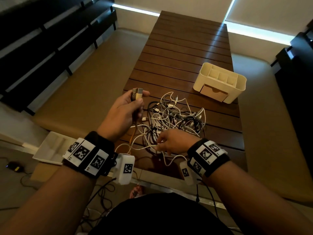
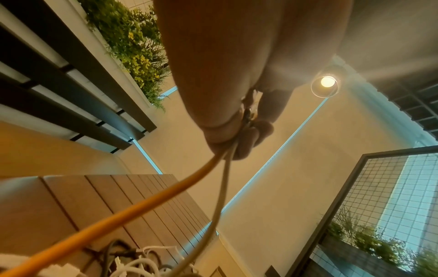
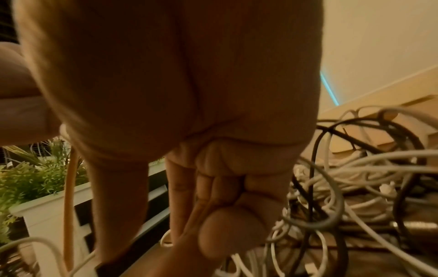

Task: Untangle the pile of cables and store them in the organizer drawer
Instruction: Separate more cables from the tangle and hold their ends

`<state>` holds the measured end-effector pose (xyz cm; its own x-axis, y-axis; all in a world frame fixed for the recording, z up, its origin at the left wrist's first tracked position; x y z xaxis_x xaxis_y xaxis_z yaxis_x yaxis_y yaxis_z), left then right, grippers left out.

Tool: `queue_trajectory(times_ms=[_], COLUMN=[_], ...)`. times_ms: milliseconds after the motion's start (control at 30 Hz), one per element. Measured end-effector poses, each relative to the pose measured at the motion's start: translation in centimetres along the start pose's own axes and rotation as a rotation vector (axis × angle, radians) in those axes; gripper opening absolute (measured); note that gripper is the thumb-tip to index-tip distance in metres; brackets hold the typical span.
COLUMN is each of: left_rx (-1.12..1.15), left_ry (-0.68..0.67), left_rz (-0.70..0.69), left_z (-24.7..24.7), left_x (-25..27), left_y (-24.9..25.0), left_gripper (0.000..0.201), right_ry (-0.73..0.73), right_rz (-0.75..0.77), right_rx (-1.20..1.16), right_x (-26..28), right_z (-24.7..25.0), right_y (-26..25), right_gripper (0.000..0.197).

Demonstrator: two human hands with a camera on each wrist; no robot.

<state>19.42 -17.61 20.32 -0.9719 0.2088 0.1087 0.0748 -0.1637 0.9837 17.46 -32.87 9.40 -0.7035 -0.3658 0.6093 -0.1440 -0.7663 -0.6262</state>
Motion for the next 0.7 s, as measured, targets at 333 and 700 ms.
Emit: queue_trajectory(times_ms=[333, 700], left_rx=[-0.007, 0.06], left_ry=[-0.016, 0.007], left_rz=[-0.003, 0.018], left_z=[0.0, 0.0], left_x=[0.2, -0.1], left_y=[-0.6, -1.4], left_gripper=[0.026, 0.026], right_ry=[-0.101, -0.326], right_rz=[-0.062, 0.016], right_rx=[-0.006, -0.105], right_x=[-0.7, 0.1], right_z=[-1.7, -4.4], right_y=[0.5, -1.2], right_gripper=[0.018, 0.011])
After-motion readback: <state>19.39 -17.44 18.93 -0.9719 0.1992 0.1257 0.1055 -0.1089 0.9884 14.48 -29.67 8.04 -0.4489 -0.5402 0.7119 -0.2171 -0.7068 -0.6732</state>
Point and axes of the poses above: each hand's wrist, its own x-axis away from the middle knuckle, its own z-axis out of the back of the hand, y = z × x, the point moved 8 cm from there along -x, towards the middle knuckle, and after that the axes turned 14 degrees about -x, right-handed, at the moved point
